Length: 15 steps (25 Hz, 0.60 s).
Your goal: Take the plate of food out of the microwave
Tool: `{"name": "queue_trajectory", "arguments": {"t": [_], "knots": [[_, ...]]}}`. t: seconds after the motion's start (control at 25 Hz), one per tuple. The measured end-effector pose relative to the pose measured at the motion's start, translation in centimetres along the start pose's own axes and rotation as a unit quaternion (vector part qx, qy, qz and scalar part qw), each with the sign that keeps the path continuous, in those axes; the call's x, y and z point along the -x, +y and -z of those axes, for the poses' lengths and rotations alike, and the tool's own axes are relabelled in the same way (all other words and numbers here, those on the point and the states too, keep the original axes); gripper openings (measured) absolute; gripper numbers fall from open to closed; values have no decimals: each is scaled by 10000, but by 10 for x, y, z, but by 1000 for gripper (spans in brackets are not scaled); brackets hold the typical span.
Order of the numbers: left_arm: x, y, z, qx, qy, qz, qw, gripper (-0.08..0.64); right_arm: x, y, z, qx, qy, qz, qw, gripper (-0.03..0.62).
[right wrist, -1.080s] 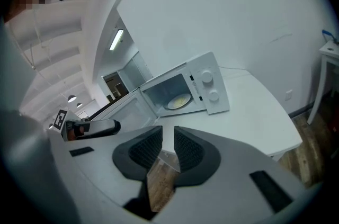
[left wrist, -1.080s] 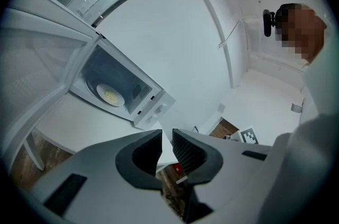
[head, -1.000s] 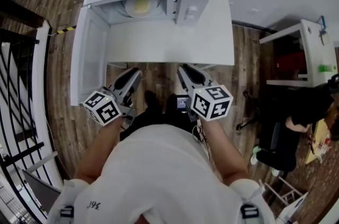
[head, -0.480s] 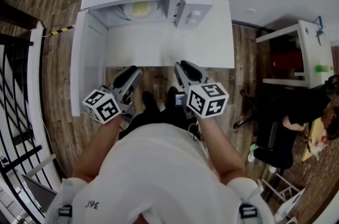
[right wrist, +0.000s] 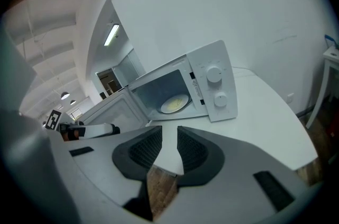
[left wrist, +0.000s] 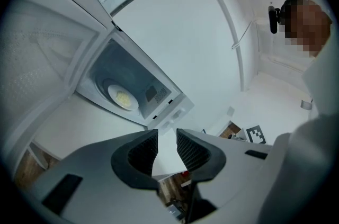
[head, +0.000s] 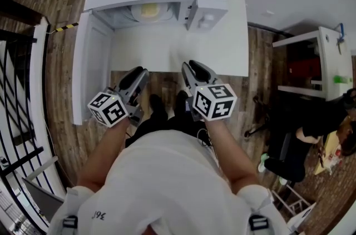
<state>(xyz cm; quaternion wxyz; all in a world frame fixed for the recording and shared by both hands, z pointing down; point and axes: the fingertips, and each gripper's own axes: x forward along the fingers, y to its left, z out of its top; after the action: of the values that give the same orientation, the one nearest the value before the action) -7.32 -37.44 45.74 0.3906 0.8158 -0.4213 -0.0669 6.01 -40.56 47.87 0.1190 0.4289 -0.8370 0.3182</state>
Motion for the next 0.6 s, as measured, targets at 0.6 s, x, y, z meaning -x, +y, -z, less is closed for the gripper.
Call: {"name": "queue_trajectory", "arguments": {"t": [0.6], "knots": [[-91,102,-35,-61,115,-501,9987,94,-165,-19,-28,402,265,446,9978,106]]}}
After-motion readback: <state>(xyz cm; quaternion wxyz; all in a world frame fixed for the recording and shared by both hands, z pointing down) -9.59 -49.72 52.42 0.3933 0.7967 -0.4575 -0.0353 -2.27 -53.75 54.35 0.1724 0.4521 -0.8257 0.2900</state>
